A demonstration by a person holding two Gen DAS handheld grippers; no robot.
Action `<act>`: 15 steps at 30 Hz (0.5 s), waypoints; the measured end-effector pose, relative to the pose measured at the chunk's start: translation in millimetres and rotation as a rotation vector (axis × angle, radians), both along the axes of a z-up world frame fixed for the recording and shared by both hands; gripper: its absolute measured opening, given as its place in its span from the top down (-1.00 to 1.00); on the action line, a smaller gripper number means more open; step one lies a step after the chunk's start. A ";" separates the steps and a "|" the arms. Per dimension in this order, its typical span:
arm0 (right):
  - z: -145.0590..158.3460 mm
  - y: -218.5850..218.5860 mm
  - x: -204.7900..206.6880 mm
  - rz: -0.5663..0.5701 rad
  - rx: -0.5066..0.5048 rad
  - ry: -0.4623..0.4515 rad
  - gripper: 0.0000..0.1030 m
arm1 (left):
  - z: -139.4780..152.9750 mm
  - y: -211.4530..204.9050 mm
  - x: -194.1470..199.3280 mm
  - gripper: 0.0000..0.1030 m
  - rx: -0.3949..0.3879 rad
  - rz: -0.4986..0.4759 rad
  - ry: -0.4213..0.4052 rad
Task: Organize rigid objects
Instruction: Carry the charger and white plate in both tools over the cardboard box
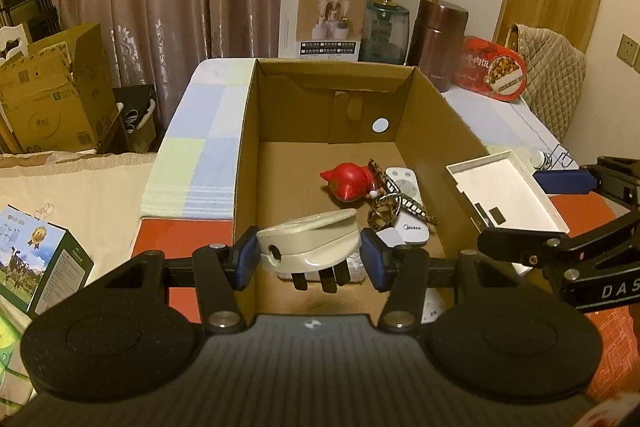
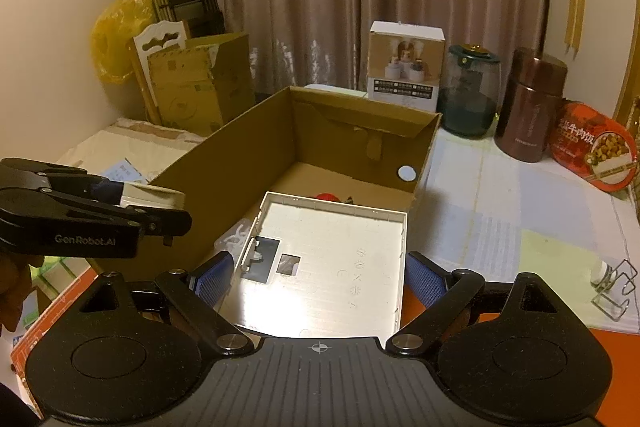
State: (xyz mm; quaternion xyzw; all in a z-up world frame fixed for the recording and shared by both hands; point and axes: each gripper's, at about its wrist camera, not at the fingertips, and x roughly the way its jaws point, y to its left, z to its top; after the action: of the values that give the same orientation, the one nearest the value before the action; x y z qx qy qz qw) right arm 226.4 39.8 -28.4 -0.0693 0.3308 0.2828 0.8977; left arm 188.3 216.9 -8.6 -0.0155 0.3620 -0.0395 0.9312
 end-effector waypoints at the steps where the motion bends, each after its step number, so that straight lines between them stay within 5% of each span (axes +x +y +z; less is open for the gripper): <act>1: -0.8 -0.1 0.7 -0.001 0.000 0.001 -0.72 | -0.8 0.0 0.7 0.07 0.001 -0.001 0.002; 15: -4.0 3.7 1.6 0.007 0.005 0.001 -0.72 | -7.5 -3.8 3.9 0.07 0.008 -0.008 0.013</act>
State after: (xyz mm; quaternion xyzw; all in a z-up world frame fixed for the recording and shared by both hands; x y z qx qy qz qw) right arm 227.9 43.6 -32.4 -0.0682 0.3302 0.2867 0.8967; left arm 192.2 213.1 -16.2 -0.0105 0.3682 -0.0415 0.9288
